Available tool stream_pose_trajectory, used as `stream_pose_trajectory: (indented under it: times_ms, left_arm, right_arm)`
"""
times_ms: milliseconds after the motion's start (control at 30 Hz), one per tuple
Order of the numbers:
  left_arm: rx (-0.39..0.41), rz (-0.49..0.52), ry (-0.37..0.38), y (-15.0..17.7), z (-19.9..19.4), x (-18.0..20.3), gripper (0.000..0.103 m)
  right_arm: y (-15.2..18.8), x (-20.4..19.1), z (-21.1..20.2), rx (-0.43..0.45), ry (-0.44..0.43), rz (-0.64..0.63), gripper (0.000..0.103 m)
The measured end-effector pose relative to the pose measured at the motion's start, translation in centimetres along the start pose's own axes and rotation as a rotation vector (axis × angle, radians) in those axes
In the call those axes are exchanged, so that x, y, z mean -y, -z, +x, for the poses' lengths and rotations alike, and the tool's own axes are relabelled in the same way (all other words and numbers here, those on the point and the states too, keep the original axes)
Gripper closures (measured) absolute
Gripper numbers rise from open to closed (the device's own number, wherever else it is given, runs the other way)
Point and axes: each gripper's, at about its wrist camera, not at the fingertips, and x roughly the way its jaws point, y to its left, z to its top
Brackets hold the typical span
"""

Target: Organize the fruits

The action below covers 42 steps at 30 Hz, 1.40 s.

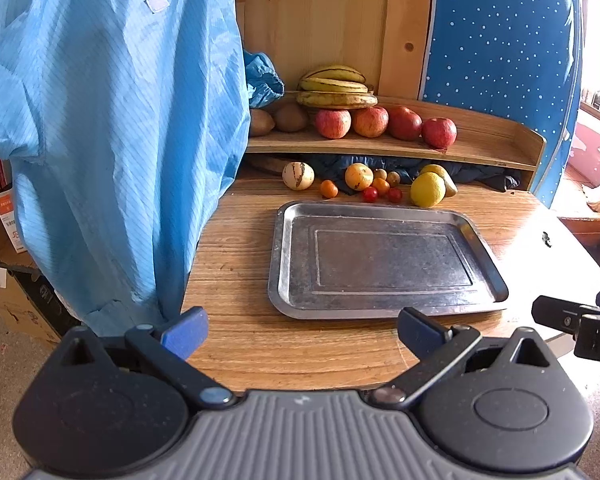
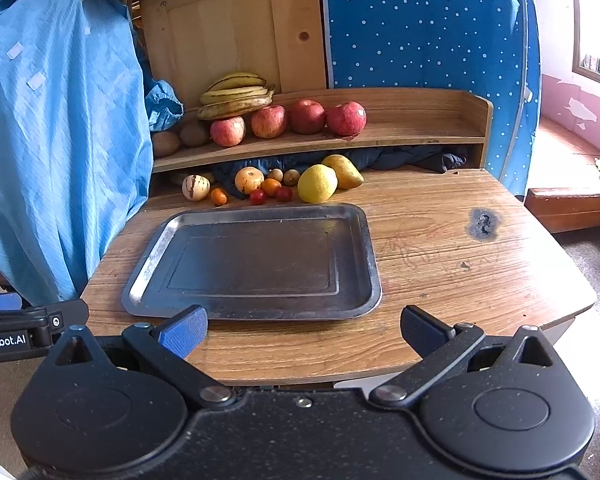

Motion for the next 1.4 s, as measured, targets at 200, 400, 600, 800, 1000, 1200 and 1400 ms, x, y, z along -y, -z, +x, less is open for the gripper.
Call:
stream_pose_trajectory:
  times_ms: [200, 400, 600, 800, 1000, 1200, 1400]
  left_arm:
    - [-0.001, 0.000, 0.001, -0.05, 0.09, -0.03, 0.000]
    - [-0.006, -0.004, 0.001, 0.00, 0.18, -0.19, 0.000]
    - [-0.009, -0.004, 0.001, 0.16, 0.17, -0.41, 0.000]
    - [-0.011, -0.005, 0.001, 0.16, 0.16, -0.41, 0.000]
    - [-0.009, -0.001, 0.003, 0.15, 0.15, -0.37, 0.000]
    - [-0.011, 0.003, 0.006, 0.06, 0.16, -0.20, 0.000]
    - [-0.014, 0.004, 0.006, -0.03, 0.24, -0.14, 0.000]
  right_arm:
    - [0.00, -0.12, 0.13, -0.004, -0.003, -0.005, 0.001]
    - [-0.05, -0.20, 0.22, -0.013, -0.003, -0.009, 0.001]
    - [0.00, -0.33, 0.41, -0.019, -0.001, -0.011, 0.001]
    - [-0.01, -0.34, 0.53, -0.023, 0.004, -0.019, 0.001]
    - [0.00, -0.37, 0.56, -0.023, 0.003, -0.019, 0.001]
    - [0.00, -0.41, 0.56, -0.024, 0.005, -0.019, 0.000]
    - [0.03, -0.52, 0.57, -0.023, -0.003, -0.017, 0.000]
